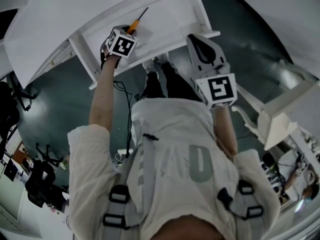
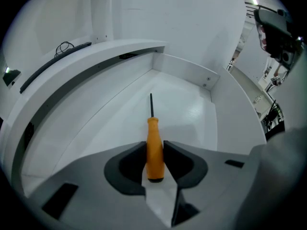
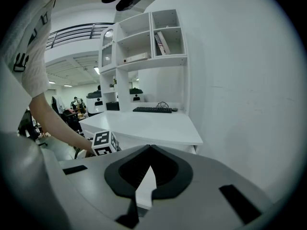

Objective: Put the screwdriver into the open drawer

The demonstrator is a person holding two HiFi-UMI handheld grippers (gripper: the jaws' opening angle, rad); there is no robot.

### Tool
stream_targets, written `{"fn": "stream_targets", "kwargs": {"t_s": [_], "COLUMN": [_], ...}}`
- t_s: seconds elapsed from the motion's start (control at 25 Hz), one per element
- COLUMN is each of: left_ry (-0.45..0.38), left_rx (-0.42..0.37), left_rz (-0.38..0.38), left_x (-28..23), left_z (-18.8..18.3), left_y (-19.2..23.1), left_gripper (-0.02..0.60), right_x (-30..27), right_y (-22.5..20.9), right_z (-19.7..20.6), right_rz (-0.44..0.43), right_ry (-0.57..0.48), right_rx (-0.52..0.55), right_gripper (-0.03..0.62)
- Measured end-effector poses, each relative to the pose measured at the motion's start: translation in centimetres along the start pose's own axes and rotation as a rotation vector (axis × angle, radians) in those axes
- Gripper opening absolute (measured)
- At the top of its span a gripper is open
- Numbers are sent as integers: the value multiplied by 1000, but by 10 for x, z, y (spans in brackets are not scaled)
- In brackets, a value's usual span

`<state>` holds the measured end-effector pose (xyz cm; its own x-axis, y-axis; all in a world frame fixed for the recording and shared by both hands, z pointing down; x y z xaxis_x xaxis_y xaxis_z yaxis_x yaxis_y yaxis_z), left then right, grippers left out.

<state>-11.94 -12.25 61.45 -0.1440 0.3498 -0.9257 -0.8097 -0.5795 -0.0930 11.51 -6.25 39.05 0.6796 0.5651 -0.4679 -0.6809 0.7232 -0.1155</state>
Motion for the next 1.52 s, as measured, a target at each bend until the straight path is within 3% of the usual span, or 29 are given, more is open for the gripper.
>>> {"fn": "stream_targets", "kwargs": {"t_s": [0.16, 0.6, 1.0, 1.16, 1.52], "left_ry": [41, 43, 38, 39, 26], "left_rx": [-3, -19, 41, 94, 75], "left_rz": [10, -27, -47, -23, -14], "left_x": [0, -4, -3, -1, 9], "left_z": [-1, 2, 4, 6, 1], "left_y": [-1, -2, -2, 0, -1], "left_gripper": [117, 121, 124, 214, 241], "right_x": [0, 3, 7, 8, 8], "right_y": [3, 2, 1, -1, 0], "right_z": [0, 3, 0, -2, -3], "right_rz": [-10, -4, -33, -37, -47], "right_ry": [-4, -4, -20, -25, -25], "right_rx": [3, -9, -25, -20, -13], "right_gripper": [5, 5, 5, 5, 5]}}
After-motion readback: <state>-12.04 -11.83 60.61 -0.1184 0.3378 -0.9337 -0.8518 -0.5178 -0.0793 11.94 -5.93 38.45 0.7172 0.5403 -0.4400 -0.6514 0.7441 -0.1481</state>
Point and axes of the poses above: the fingertips, and each gripper's own axes: x backward along the fingers, y to its left, z out of its underside, the point moved 8 cm from there along x, backward along the fingers, and after that the axes turned 11 degrees about -z, right-handed, at the moved point
